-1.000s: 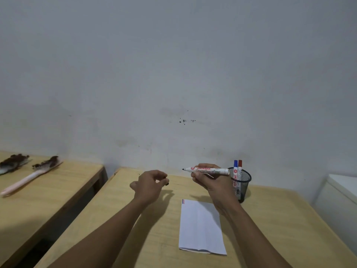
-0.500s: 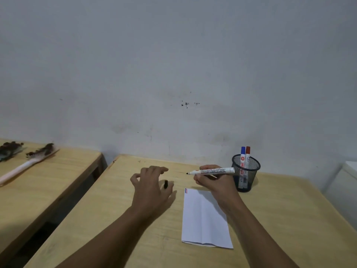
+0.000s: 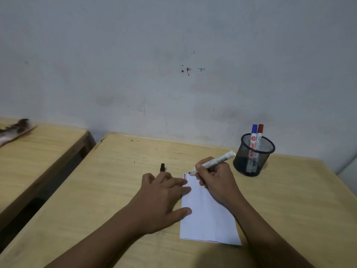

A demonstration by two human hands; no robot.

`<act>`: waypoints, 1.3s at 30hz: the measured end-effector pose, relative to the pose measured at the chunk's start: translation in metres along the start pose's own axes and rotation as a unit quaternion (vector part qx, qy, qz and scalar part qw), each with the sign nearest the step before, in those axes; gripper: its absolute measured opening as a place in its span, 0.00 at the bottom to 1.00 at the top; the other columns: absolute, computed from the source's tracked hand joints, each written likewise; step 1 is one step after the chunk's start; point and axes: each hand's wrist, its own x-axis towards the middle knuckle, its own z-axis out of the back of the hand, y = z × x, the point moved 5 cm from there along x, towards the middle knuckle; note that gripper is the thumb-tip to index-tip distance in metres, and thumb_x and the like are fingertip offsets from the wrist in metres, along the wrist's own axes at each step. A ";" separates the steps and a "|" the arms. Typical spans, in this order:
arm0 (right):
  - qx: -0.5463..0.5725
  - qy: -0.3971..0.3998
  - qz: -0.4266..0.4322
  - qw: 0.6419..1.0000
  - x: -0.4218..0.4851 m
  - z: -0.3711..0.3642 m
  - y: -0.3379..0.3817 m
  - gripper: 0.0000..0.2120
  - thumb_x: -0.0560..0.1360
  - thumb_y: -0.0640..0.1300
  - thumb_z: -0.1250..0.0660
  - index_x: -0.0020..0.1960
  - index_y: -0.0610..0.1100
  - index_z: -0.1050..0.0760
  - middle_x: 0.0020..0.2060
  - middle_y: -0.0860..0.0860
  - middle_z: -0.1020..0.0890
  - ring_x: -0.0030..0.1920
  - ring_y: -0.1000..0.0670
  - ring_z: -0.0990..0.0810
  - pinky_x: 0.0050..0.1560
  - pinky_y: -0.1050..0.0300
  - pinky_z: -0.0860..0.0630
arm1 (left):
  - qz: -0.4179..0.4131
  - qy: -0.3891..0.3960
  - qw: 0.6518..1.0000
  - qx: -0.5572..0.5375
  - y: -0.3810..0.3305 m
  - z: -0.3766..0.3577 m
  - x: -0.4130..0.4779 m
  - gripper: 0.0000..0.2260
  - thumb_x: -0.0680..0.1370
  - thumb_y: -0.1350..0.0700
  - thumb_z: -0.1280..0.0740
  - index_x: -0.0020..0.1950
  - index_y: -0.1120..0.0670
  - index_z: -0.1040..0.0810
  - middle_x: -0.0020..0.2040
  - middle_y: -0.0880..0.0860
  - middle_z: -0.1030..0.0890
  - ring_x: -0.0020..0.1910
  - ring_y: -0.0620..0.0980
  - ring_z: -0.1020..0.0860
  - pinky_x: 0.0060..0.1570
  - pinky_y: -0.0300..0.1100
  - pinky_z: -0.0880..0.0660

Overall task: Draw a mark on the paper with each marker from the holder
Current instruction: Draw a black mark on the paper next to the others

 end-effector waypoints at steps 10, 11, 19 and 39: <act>-0.063 0.007 0.010 0.998 0.002 -0.003 -0.001 0.08 0.80 0.45 0.32 0.49 0.41 0.17 0.35 0.53 0.16 0.32 0.58 0.19 0.34 0.68 0.24 | 0.005 0.105 0.994 0.014 0.002 -0.010 -0.004 0.34 0.75 0.28 0.49 0.79 0.40 0.48 0.80 0.40 0.49 0.74 0.42 0.56 0.70 0.71 0.50; -0.067 0.010 0.009 0.998 0.002 -0.004 -0.001 0.08 0.80 0.45 0.32 0.49 0.41 0.17 0.34 0.54 0.16 0.33 0.58 0.19 0.35 0.68 0.24 | 0.004 0.106 0.994 0.014 0.003 -0.010 -0.003 0.35 0.75 0.28 0.49 0.78 0.40 0.49 0.80 0.40 0.49 0.74 0.42 0.55 0.69 0.72 0.50; -0.141 0.014 0.023 0.990 0.005 -0.008 -0.001 0.10 0.80 0.48 0.33 0.43 0.44 0.19 0.34 0.50 0.18 0.34 0.55 0.20 0.35 0.66 0.24 | 0.005 0.119 0.993 -0.008 0.003 -0.007 -0.004 0.34 0.75 0.28 0.47 0.78 0.40 0.48 0.79 0.39 0.49 0.74 0.40 0.57 0.71 0.71 0.53; -0.100 0.020 0.015 0.995 0.004 -0.006 -0.003 0.08 0.78 0.45 0.30 0.44 0.41 0.18 0.34 0.49 0.16 0.35 0.51 0.16 0.35 0.59 0.20 | 0.003 0.109 0.994 -0.012 0.004 -0.008 -0.003 0.36 0.73 0.28 0.48 0.78 0.40 0.47 0.77 0.38 0.47 0.76 0.40 0.54 0.70 0.73 0.51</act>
